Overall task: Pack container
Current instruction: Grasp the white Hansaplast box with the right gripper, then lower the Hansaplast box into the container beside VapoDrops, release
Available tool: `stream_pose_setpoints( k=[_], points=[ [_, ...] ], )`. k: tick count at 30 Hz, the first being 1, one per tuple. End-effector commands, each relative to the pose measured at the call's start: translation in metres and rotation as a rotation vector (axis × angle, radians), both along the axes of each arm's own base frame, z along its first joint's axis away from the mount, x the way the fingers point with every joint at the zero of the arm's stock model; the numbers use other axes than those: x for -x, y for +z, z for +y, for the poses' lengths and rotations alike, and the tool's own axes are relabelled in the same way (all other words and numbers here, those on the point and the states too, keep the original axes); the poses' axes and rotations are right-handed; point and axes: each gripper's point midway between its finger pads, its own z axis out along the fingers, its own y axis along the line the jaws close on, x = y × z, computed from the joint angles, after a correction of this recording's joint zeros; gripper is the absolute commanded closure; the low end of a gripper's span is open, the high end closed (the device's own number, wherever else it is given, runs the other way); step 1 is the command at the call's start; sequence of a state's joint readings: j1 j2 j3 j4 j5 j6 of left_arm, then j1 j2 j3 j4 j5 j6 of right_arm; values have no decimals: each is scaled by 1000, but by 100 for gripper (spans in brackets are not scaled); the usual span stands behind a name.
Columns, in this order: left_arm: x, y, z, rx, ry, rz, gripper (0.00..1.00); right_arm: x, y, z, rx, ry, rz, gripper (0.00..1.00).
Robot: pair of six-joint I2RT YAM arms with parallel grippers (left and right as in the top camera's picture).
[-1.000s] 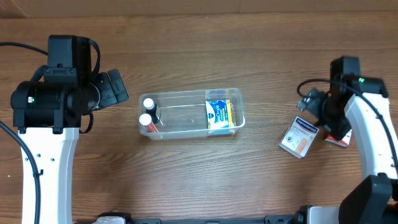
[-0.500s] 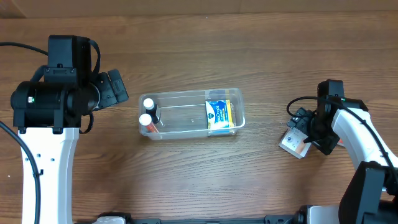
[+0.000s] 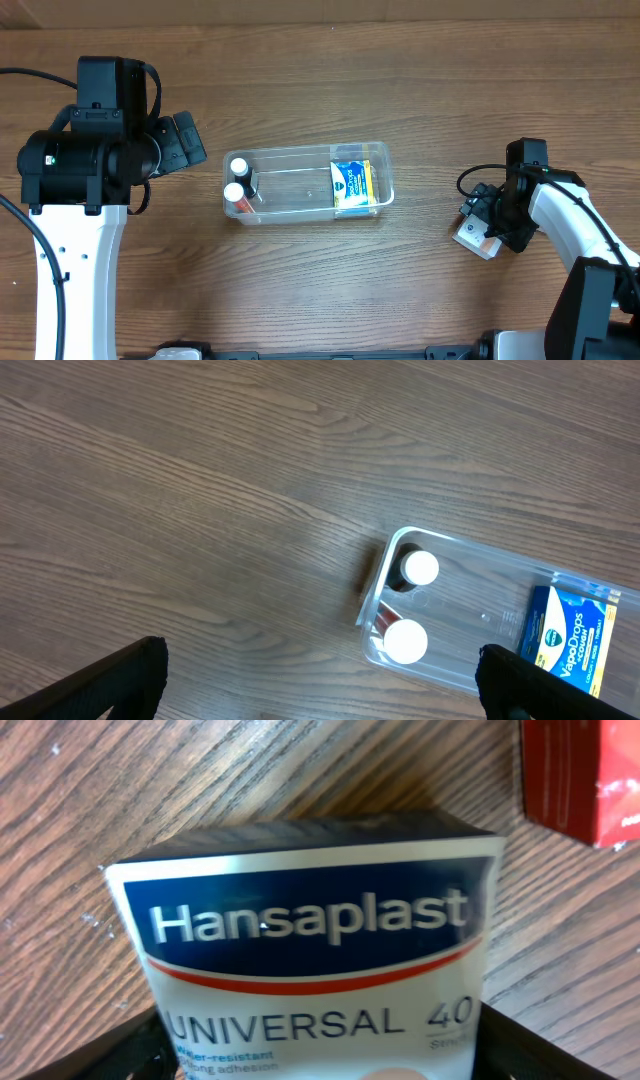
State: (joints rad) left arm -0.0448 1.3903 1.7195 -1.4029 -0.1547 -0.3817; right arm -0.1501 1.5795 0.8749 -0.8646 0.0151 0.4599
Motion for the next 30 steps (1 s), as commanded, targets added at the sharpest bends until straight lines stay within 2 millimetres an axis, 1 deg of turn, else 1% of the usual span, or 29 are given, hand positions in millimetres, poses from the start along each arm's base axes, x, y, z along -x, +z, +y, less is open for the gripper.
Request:
stream_pose_setpoints(
  k=[1,3,5,6,8,10,11,12,13,14,15,16,17,18,19,21,22,23,24,26,28,30],
  points=[
    [0,7,3,-19,-10,-19,0,1,-1,-1,4,-1,2,22],
    [-1,7,3,-19,-10,-20,0,1,-1,-1,3,-1,2,27],
    [-1,7,3,-19,-10,-20,0,-2,-1,2,-16,0,-6,27],
    [-1,7,3,-18,-10,-21,0,-5,3,3,-21,2,-12,27],
    [-1,7,3,-18,-10,-21,0,-13,18,6,-22,14,-26,27],
    [-1,8,3,-18,-9,-23,0,-34,50,17,-16,63,-78,27],
    [-1,8,3,-18,-9,-23,0,-48,77,30,-11,120,-127,27],
    [-1,8,3,-18,-9,-23,0,-62,107,48,-9,189,-184,27],
    [-1,8,3,-18,-9,-23,0,-72,135,70,-12,257,-238,27],
    [-1,8,3,-18,-9,-23,0,-80,165,99,-21,339,-296,27],
    [-1,8,3,-18,-9,-23,0,-83,185,126,-33,410,-348,27],
    [-1,8,3,-18,-9,-23,0,-84,200,148,-43,467,-390,27],
    [-1,8,3,-18,-9,-23,0,-82,209,173,-58,529,-427,27],
    [-1,8,3,-18,-9,-23,0,-78,213,196,-77,580,-450,27],
    [-1,8,3,-18,-9,-23,0,-71,210,218,-101,609,-447,27],
    [-1,8,3,-18,-10,-23,0,-60,194,259,-129,679,-415,27],
    [-1,8,3,-18,-10,-23,0,-58,187,271,-134,700,-403,27],
    [-1,7,3,-18,-10,-22,0,-60,169,289,-135,734,-379,27],
    [-1,7,3,-16,-11,-22,0,-62,153,300,-131,752,-356,27],
    [-1,7,2,-15,-11,-22,0,-65,129,314,-143,770,-318,26],
    [-1,7,2,-15,-11,-22,0,-70,112,325,-172,778,-298,26],
    [-1,7,2,-15,-11,-22,0,-74,102,328,-169,778,-289,26]
  ],
)
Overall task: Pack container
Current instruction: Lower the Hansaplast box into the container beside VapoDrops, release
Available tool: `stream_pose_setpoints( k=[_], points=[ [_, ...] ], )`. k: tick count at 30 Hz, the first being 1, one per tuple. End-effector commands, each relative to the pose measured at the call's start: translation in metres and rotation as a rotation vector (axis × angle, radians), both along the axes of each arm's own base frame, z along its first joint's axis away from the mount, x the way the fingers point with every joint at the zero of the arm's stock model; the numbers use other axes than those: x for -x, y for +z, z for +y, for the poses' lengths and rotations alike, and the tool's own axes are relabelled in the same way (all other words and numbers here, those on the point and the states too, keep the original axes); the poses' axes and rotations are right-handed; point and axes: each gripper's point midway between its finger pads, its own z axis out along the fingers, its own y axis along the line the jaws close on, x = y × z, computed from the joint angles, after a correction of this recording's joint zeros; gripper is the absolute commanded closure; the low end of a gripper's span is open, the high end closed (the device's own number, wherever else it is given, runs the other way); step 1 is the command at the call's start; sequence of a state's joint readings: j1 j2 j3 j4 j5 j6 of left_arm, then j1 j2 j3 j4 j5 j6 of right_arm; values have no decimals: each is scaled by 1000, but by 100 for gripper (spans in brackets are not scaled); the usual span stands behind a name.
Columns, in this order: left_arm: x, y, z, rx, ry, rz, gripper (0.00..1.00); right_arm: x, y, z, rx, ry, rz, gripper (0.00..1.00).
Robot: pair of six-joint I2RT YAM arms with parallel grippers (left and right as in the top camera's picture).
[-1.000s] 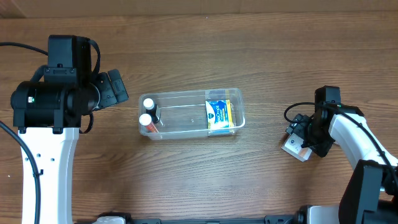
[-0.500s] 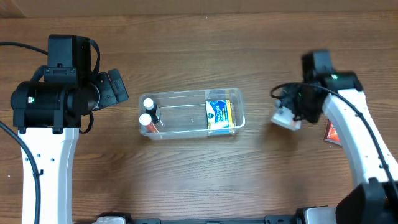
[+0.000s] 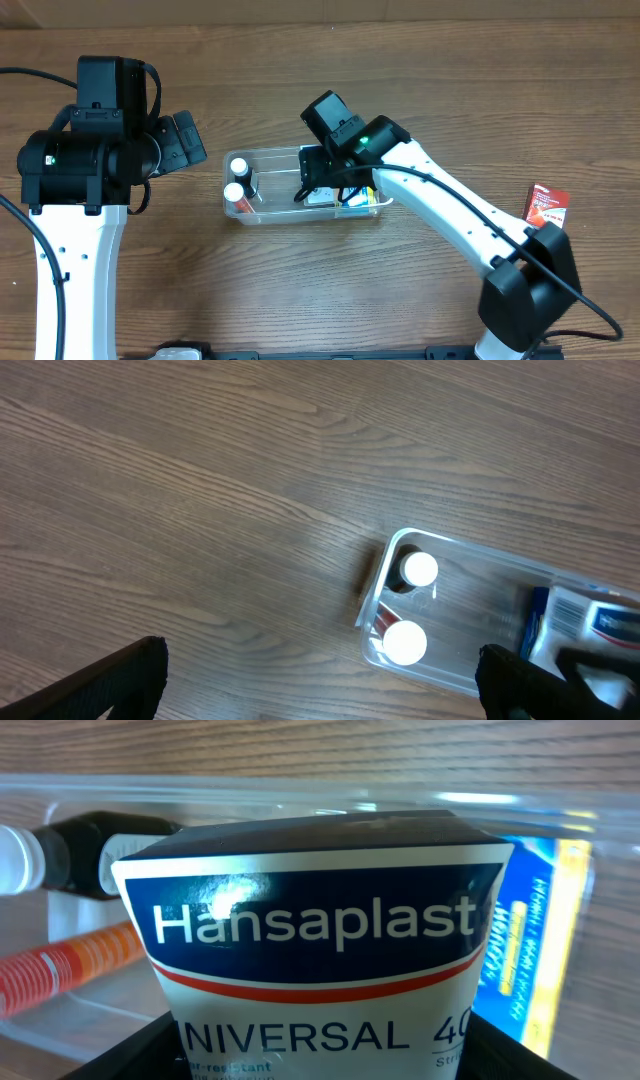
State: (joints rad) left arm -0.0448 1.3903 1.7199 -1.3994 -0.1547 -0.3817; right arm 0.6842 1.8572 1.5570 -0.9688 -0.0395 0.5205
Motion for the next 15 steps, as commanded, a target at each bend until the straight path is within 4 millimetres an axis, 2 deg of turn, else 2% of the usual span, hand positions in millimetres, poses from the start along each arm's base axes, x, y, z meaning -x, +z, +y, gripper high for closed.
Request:
stream_pose_setpoints(
  k=[1,7,12,15],
  points=[
    [0,7,3,-15,-11,-18,0,-4,-3,9,-21,2,2,26],
    [0,7,3,-15,-11,-18,0,3,-39,15,-8,18,101,26],
    [0,7,3,-15,-11,-17,0,-2,-39,19,-20,19,86,26],
    [0,6,3,-15,-12,-15,0,-3,-39,20,-25,20,80,19]
  ],
)
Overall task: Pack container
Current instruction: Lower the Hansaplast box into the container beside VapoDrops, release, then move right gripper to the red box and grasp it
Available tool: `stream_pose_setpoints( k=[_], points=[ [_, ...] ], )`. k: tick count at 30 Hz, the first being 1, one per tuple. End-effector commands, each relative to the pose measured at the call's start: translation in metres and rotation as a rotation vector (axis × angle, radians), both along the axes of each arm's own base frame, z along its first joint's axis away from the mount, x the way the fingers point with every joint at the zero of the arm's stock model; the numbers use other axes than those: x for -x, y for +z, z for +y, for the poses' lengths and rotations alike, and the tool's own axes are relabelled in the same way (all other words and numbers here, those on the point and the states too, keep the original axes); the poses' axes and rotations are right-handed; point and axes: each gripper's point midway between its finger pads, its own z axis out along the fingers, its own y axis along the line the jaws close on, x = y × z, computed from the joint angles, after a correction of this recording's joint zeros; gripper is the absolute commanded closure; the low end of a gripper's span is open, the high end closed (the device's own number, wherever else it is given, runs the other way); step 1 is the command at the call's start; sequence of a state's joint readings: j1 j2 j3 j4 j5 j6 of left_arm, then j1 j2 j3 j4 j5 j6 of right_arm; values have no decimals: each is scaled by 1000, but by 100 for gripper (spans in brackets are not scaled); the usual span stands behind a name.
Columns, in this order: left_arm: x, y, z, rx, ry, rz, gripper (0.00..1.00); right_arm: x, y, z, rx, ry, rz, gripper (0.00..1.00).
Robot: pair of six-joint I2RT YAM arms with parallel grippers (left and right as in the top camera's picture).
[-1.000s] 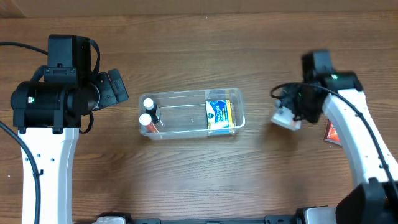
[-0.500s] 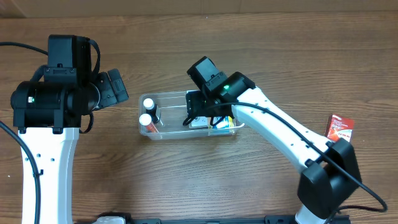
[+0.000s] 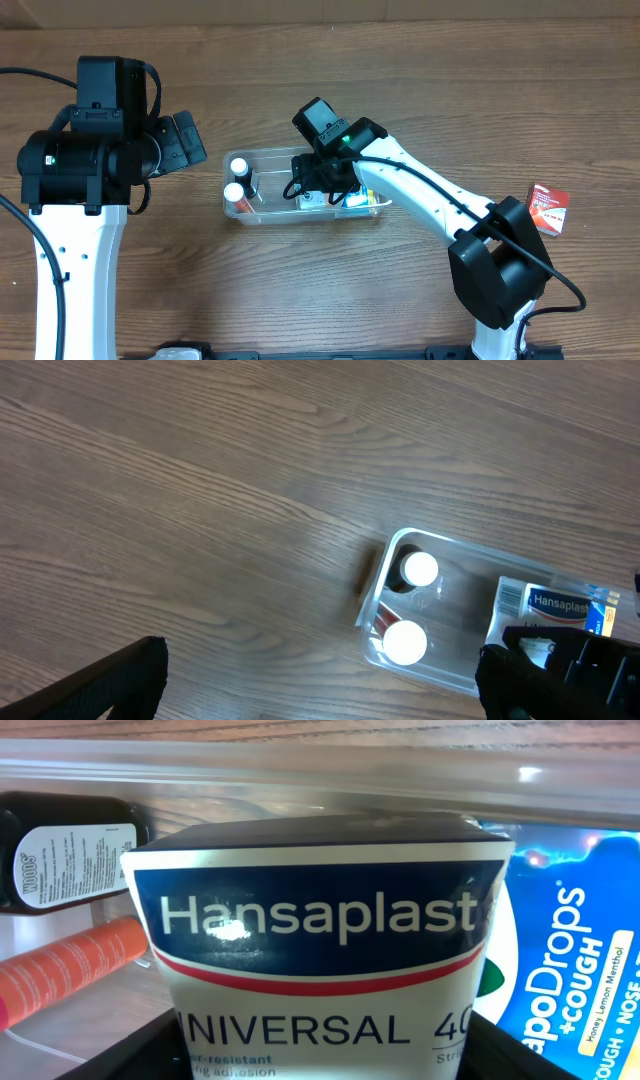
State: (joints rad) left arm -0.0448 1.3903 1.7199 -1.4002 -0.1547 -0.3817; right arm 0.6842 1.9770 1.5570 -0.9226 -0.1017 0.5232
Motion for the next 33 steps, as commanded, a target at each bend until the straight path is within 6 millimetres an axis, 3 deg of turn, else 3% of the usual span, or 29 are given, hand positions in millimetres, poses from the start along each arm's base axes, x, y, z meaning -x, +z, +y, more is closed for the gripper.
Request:
stream_pose_setpoints(
  k=[1,2,3,7,9,13,14,15,17,20,23,25,28,33],
  points=[
    [0,7,3,-15,-12,-16,0,-4,7,7,-26,1,-16,13],
    [0,7,3,-15,-12,-16,0,-4,7,7,-26,1,-16,2],
    [0,7,3,-15,-12,-16,0,-4,7,7,-26,1,-16,0],
    [0,7,3,-16,-11,-16,0,-6,6,4,-12,0,-28,0],
    [0,7,3,-16,-12,-15,0,-15,18,-12,46,-34,-84,0],
    [1,6,3,-16,-12,-13,0,-50,121,-85,119,-228,-300,0],
    [1,6,3,-16,-12,-10,0,-56,155,-124,118,-337,-345,0],
    [2,6,3,-16,-12,-7,0,-60,172,-160,118,-421,-360,0],
    [2,6,3,-16,-12,-7,0,-53,187,-259,152,-671,-321,0],
    [2,6,3,-16,-12,-10,0,-27,160,-363,218,-799,-158,0],
    [-1,7,2,-15,-12,-21,0,13,97,-442,242,-865,68,0],
    [-2,8,2,-15,-11,-25,0,29,63,-460,252,-824,172,0],
    [-2,8,2,-14,-12,-25,0,39,21,-466,247,-776,267,0],
    [-2,8,2,-14,-12,-25,0,34,-17,-454,189,-675,250,0]
  ],
)
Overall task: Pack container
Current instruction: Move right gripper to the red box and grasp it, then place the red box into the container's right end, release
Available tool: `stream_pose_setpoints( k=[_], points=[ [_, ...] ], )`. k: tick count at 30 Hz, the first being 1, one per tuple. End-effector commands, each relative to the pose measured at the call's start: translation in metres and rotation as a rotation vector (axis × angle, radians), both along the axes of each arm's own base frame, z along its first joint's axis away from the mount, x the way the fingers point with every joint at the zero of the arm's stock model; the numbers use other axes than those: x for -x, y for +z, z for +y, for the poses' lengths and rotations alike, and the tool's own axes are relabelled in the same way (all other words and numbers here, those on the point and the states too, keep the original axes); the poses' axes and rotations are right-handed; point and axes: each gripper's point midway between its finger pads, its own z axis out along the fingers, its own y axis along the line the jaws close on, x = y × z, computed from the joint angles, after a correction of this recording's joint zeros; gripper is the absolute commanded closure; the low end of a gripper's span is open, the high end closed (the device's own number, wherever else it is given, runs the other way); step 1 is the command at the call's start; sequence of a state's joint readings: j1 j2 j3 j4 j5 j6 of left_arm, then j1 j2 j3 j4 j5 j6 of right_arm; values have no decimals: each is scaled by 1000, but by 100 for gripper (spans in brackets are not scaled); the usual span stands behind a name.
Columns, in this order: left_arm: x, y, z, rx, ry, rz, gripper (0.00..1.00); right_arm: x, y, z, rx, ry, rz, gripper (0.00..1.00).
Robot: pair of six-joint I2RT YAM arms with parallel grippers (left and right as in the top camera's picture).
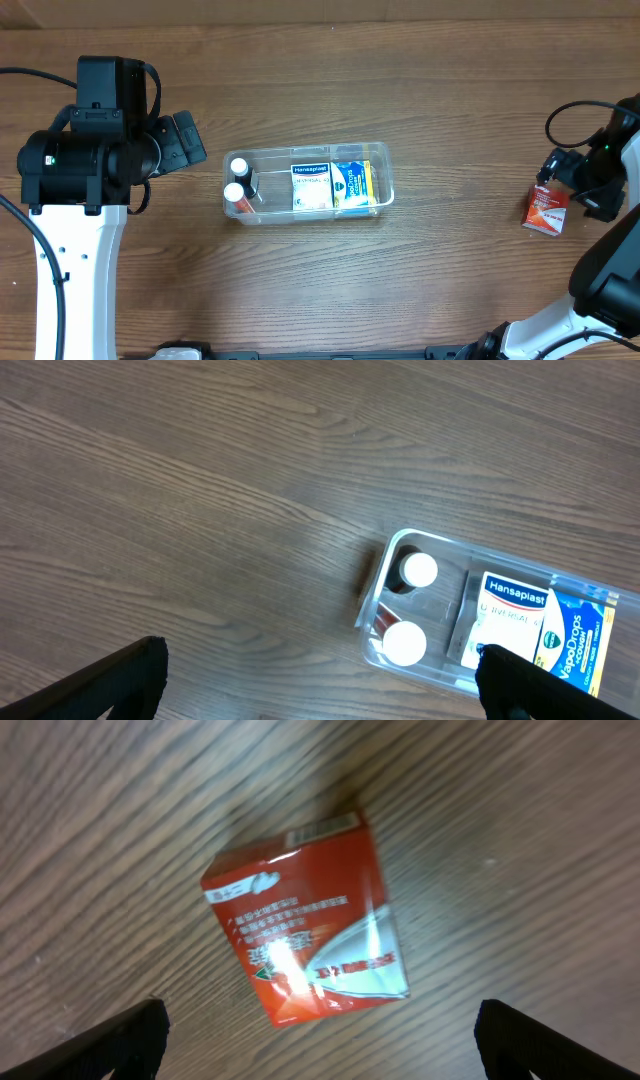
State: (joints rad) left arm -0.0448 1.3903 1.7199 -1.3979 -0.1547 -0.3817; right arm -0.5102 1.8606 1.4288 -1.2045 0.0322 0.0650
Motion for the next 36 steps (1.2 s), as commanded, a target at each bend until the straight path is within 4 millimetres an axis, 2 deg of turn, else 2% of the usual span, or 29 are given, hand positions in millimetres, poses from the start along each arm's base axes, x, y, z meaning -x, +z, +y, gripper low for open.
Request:
stream_pose_setpoints(
  k=[1,6,11,13,14,15,18,20,22,24,25,26,28,29,30,32,33,34,36],
  points=[
    [-1,7,2,-15,-12,-22,0,2,-17,8,-35,68,-7,0],
    [-1,7,2,-15,-12,-22,0,3,-29,6,-29,72,-6,0],
    [-1,7,2,-14,-12,-21,0,9,-61,10,-78,70,73,0],
    [0,7,2,-14,-12,-16,0,9,-66,10,-84,69,84,0],
    [0,6,2,-14,-12,-15,0,9,-66,10,-83,66,82,4],
    [0,6,2,-14,-12,-15,0,9,-66,10,-84,66,82,14],
    [1,6,2,-14,-12,-14,0,5,-65,13,-99,58,64,25],
    [1,6,2,-14,-12,-14,0,-3,-58,18,-135,55,34,28],
    [1,6,2,-15,-12,-14,0,-13,-36,16,-128,41,2,30],
    [1,6,2,-15,-12,-14,0,-30,2,20,-108,59,-75,30],
    [1,6,2,-15,-12,-14,0,-40,28,29,-101,82,-133,30],
    [1,6,2,-15,-12,-14,0,-48,53,42,-102,117,-189,30],
    [1,6,2,-14,-12,-14,0,-57,106,85,-100,232,-303,33],
    [1,6,2,-14,-12,-14,0,-57,122,106,-91,290,-338,34],
    [1,6,2,-15,-12,-14,0,-54,149,147,-83,408,-406,35],
    [1,6,2,-15,-12,-14,0,-48,173,200,-94,542,-483,35],
    [1,6,2,-15,-12,-14,0,-43,186,241,-118,629,-530,35],
    [1,6,2,-14,-12,-14,0,-39,189,271,-145,688,-551,35],
    [1,6,2,-14,-12,-14,0,-34,189,314,-179,772,-566,35]
  ],
)
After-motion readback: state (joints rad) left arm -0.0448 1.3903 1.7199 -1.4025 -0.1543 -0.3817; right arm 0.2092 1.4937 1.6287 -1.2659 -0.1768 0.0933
